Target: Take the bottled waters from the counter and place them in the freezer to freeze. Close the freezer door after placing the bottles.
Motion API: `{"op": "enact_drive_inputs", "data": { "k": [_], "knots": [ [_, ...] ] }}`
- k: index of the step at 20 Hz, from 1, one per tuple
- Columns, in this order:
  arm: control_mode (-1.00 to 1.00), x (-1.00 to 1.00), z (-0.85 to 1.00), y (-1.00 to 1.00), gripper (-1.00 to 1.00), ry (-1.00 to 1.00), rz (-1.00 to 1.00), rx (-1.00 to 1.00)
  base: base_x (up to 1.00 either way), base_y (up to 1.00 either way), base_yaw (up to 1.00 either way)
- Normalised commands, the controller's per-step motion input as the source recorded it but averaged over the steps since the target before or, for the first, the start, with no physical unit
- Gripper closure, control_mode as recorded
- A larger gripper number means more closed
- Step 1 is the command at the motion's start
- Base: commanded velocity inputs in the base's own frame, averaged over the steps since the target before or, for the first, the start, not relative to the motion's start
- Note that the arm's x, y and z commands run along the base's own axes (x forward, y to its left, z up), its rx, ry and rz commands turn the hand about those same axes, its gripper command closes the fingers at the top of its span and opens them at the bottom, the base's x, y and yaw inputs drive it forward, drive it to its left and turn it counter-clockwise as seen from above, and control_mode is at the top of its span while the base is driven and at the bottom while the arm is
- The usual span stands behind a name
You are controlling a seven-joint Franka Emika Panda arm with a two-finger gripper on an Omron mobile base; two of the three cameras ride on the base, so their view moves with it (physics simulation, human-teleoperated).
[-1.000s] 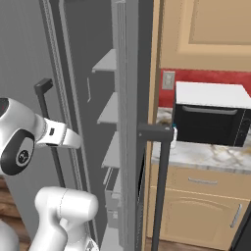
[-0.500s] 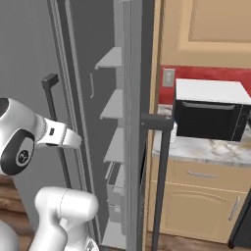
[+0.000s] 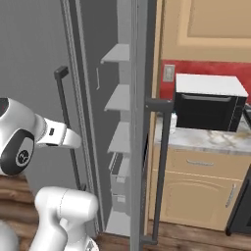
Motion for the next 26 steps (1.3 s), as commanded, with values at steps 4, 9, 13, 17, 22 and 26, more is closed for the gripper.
{"op": "enact_drive_inputs", "data": {
  "k": [4, 9, 13, 17, 22, 26],
  "knots": [
    [1.0, 0.0, 0.0, 0.0, -1.0, 0.0, 0.0, 0.0, -0.48, 0.0, 0.0],
    [1.0, 0.0, 0.0, 0.0, -1.0, 0.0, 0.0, 0.0, -0.55, 0.0, 0.0],
    [1.0, 0.0, 0.0, 0.0, -1.0, 0.0, 0.0, 0.0, -0.46, 0.0, 0.0],
    [1.0, 0.0, 0.0, 0.0, -1.0, 0.0, 0.0, 0.0, -0.49, 0.0, 0.0],
    [1.0, 0.0, 0.0, 0.0, -1.0, 0.0, 0.0, 0.0, -0.54, 0.0, 0.0],
    [1.0, 0.0, 0.0, 0.0, -1.0, 0.0, 0.0, 0.0, -0.45, -0.03, 0.0]
  ]
}}
